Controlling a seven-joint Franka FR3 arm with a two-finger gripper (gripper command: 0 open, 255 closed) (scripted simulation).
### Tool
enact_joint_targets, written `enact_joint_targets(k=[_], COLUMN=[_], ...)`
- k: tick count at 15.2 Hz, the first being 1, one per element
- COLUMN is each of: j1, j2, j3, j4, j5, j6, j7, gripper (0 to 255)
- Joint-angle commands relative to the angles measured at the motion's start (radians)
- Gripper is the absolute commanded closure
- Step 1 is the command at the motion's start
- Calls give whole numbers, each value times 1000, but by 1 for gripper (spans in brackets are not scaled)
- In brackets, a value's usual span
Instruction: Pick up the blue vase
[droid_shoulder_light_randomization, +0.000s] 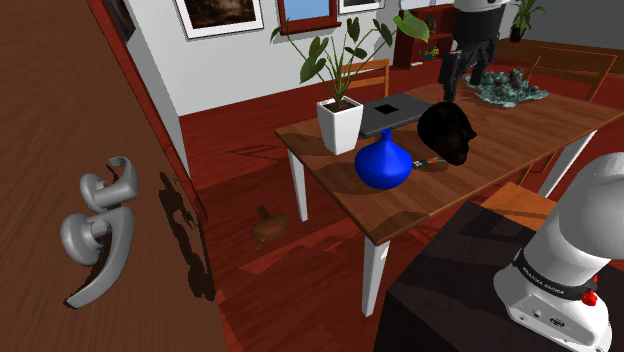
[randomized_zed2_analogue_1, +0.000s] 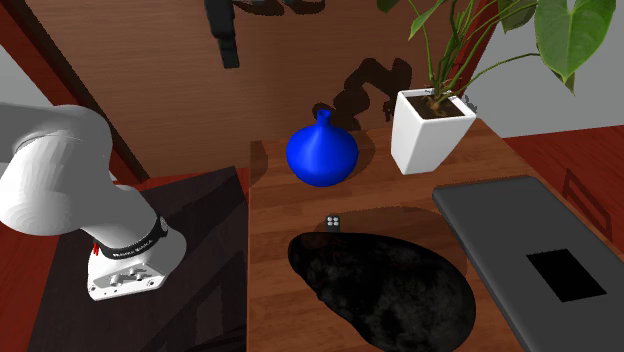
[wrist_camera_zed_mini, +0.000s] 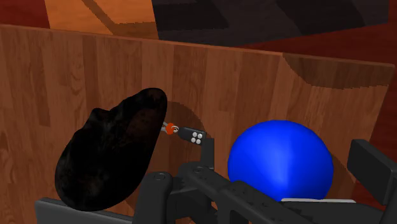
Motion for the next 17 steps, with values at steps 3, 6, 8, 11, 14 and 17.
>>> enact_joint_targets(k=[3, 6, 8, 11, 14, 17], j1=[-3, -8, -11, -14, -16, -17], j2=[51, 134, 194, 290, 390, 494], j3=[-4, -10, -14, -19, -25, -30], j4=[-10, -15, -11, 5, 33, 73], j5=[12, 29, 41, 59, 78, 99], j6=[64, 157, 217, 303, 381, 452], j7=[15, 34, 45, 59, 70, 78], gripper=[0, 0, 0, 0, 0, 0])
